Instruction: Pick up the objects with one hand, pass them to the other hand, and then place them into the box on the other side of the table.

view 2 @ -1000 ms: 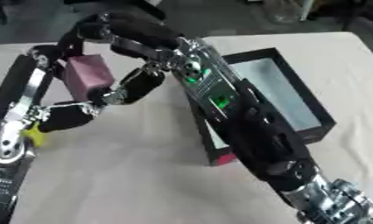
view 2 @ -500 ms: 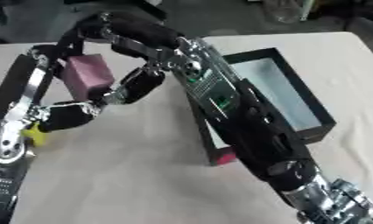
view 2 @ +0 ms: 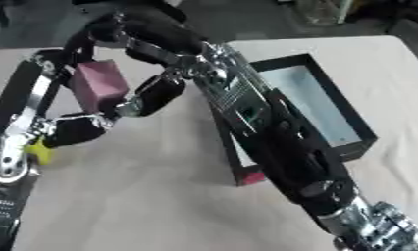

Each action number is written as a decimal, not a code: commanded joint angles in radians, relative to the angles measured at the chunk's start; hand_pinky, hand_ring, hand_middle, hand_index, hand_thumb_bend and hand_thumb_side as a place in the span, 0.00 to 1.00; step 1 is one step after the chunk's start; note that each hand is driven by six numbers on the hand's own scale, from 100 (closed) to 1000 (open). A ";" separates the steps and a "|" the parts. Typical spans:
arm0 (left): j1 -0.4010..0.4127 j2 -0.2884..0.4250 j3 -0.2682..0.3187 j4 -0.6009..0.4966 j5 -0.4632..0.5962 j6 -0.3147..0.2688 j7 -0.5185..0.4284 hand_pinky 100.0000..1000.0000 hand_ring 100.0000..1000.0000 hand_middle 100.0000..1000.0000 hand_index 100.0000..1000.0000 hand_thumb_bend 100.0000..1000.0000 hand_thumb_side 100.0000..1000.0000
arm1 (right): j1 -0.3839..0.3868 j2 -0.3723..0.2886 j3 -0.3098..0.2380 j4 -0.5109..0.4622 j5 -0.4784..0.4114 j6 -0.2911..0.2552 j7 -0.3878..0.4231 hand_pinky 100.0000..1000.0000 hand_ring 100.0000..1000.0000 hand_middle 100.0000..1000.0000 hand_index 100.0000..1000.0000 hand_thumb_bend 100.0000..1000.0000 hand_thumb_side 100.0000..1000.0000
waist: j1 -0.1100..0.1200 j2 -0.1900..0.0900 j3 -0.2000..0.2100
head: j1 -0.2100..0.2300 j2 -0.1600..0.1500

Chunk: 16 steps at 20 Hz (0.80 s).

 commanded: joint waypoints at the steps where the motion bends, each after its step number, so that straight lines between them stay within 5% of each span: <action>1: -0.015 -0.007 -0.006 -0.017 -0.001 -0.002 -0.002 0.59 0.37 0.27 0.53 0.26 0.00 | -0.017 -0.011 -0.007 -0.022 -0.002 0.000 -0.006 0.80 0.86 0.80 0.79 0.34 0.00 | 0.003 -0.004 0.000 | 0.001 -0.005; 16: -0.014 -0.004 -0.005 -0.018 0.015 -0.021 0.008 0.59 0.37 0.27 0.53 0.26 0.00 | -0.022 -0.006 -0.005 0.031 -0.003 -0.032 0.045 0.82 0.88 0.81 0.82 0.34 0.00 | 0.001 -0.006 -0.003 | 0.000 -0.007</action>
